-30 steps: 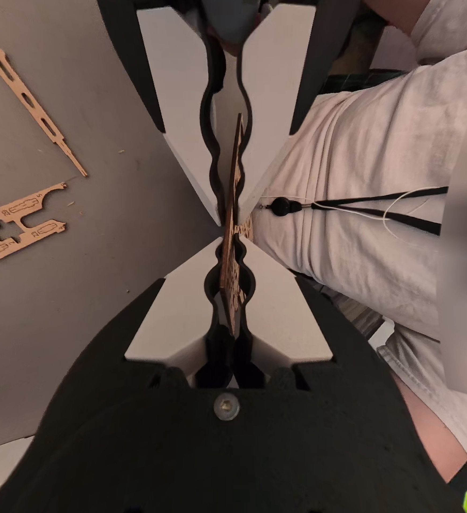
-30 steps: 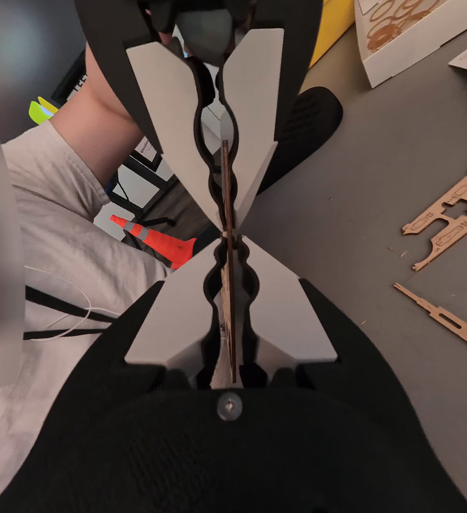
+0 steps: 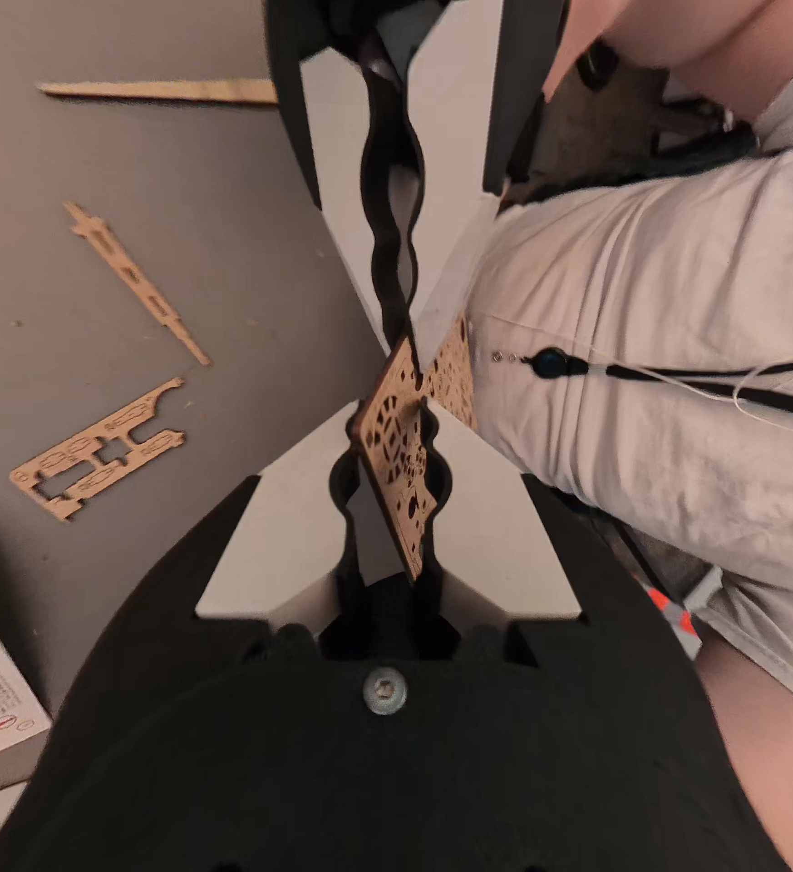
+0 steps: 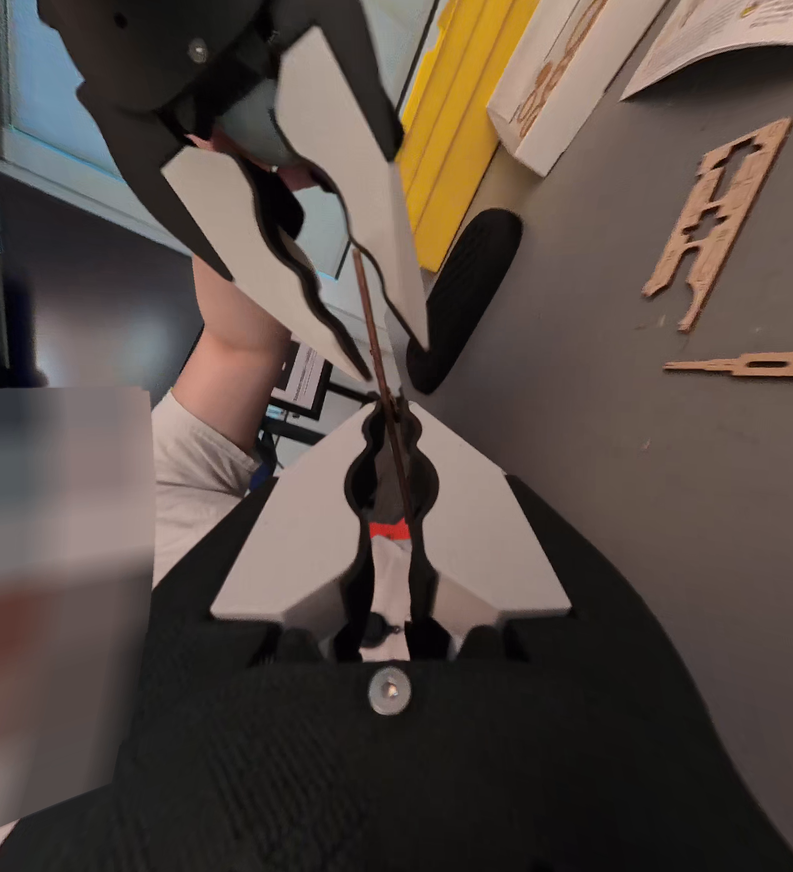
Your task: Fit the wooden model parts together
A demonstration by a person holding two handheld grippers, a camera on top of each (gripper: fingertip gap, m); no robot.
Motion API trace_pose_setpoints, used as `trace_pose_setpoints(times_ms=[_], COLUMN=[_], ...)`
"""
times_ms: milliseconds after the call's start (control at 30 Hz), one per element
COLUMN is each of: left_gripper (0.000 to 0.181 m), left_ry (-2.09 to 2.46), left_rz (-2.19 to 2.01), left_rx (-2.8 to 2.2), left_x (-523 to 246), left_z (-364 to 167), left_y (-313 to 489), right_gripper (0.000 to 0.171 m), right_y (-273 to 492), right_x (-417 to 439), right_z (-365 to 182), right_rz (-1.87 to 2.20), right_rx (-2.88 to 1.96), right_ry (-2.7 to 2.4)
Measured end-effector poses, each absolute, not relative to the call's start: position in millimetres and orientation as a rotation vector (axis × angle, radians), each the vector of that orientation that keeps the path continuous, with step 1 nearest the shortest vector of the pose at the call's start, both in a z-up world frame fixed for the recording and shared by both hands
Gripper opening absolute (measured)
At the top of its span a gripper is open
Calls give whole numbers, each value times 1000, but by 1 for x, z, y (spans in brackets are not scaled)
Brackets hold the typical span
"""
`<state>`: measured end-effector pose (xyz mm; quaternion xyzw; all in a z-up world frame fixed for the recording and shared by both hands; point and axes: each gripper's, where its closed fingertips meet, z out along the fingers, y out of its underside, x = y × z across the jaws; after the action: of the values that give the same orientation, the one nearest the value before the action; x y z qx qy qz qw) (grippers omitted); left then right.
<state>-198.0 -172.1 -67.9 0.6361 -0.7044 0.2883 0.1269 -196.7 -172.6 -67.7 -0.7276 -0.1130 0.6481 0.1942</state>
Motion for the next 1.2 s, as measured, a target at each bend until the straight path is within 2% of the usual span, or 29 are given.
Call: trace_pose_setpoints(times_ms=[167,233,533,867,1000,1100,1200], left_gripper=[44,44,84,86,79,68,68], left_ry=[-2010,-2070,-2526,-2935,-3081,-3138,-3175], left_rz=[1214,1245,762,33,-334,-422,-499], left_rx=[2157,2272,2782,2917,2849,2777,2737], left_x=[-197,-212,-241,-233,-232,-231,-231], left_z=[-36,-33,-92,-119,-119,-125,-132], left_y=[-139,-138,-192,-200,-193,-195,-194], right_gripper=[3,3,4,6,5,6,7], right_y=[-150,-145,-138,-141,-145,-143,-141], right_x=[-182,-175,-167,-173,-176,-174,-174], right_z=[-84,-91,-103,-107,-108,-105,-96], right_rz=[1817,1773,1770,1817,1839,1847,1868], right_rx=[-1954,-1938,-1843,-1767,-1731,-1692,-1639], right_ry=[-12,80,485,739,815,865,890])
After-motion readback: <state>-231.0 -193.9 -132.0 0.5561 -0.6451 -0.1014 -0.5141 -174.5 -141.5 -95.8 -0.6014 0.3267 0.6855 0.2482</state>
